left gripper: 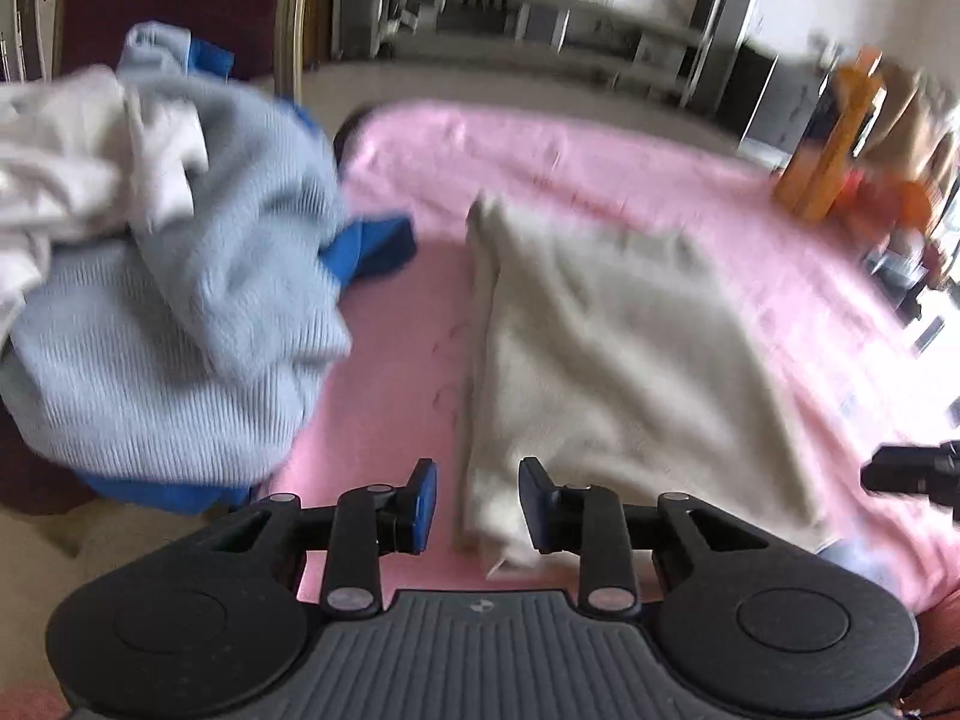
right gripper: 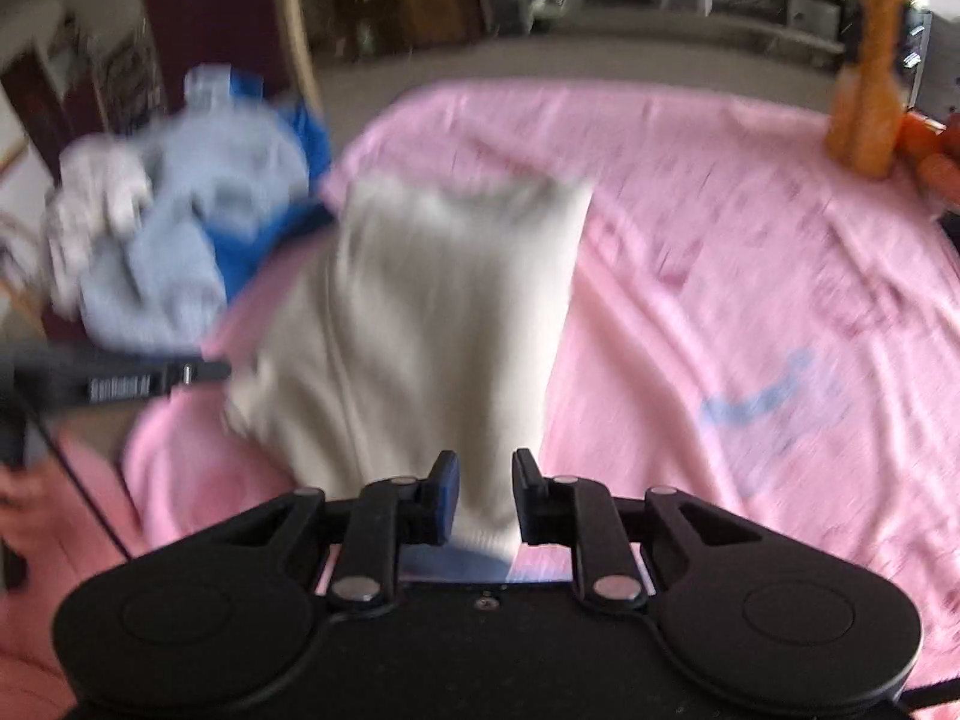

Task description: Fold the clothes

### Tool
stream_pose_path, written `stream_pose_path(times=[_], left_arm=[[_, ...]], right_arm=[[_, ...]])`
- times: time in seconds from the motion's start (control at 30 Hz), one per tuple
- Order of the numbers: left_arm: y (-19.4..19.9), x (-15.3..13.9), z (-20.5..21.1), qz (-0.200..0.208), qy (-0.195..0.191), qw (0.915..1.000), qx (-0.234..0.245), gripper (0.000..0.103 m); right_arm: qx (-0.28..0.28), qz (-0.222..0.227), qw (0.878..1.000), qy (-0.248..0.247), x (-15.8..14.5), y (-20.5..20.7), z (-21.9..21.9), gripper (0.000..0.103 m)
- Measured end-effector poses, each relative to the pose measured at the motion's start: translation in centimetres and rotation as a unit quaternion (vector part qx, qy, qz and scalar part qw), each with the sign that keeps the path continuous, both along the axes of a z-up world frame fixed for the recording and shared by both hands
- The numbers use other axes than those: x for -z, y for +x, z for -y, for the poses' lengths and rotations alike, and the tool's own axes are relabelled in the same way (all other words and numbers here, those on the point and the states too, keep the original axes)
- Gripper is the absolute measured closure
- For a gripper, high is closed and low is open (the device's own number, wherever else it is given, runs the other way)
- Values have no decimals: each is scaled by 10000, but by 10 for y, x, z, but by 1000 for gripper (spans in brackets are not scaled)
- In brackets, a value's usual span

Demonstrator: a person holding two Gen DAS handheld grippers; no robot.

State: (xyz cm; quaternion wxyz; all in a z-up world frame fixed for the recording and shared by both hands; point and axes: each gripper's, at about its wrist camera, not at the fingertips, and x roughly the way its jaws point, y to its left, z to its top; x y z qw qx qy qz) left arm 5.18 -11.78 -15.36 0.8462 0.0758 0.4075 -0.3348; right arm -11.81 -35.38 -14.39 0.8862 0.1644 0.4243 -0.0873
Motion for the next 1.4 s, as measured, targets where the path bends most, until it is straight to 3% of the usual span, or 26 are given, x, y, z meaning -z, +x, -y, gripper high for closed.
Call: stream_pose_path(times=[0.1,0.2,0.33,0.4,0.5,0.57,0.63,0.77,0.9,0.93,1.03,1.07,1.17,1.23,1.27,1.4], left_arm=[[-5,-19,10,295,-109,9994,174,74],[-1,-22,35,418,-46,9984,378,74],[5,-25,67,548,44,9964,647,73],[10,-23,80,565,116,9956,739,73],[33,-3,93,152,104,9966,807,75],[47,8,98,-166,-68,9964,825,84],[57,16,104,-361,-254,9956,828,87],[71,25,117,-299,-541,9957,688,86],[97,49,123,-396,-395,9984,22,86],[103,54,120,-465,-401,9979,-205,91],[115,58,108,-646,-587,9933,-752,91],[117,56,104,-689,-673,9914,-887,91],[105,32,100,131,-659,9919,-1082,94],[96,16,99,665,-651,9904,-1024,91],[95,14,101,692,-669,9912,-911,88],[93,23,113,552,-601,9952,-533,88]], right_arm=[[138,448,9988,-125,-32,-2,15,84],[132,761,9949,-651,-56,4,24,80],[-19,812,9872,-1375,-59,24,31,74],[-11,775,9895,-1221,-47,37,40,74],[-28,963,9937,-566,-22,54,58,74],[-34,1210,9926,124,-5,65,73,87],[8,1362,9875,798,11,77,86,90],[-219,1345,9731,1857,41,108,94,89],[-386,1035,9573,2672,80,142,98,88],[-312,979,9548,2789,89,147,102,92],[460,1087,9551,2718,109,150,126,99],[861,1203,9498,2756,117,148,138,103],[1714,1607,9314,2781,124,134,164,103],[1846,1575,9449,2197,110,127,162,95],[1902,1551,9508,1890,103,124,161,95],[1217,1574,9612,1911,84,113,151,93]])
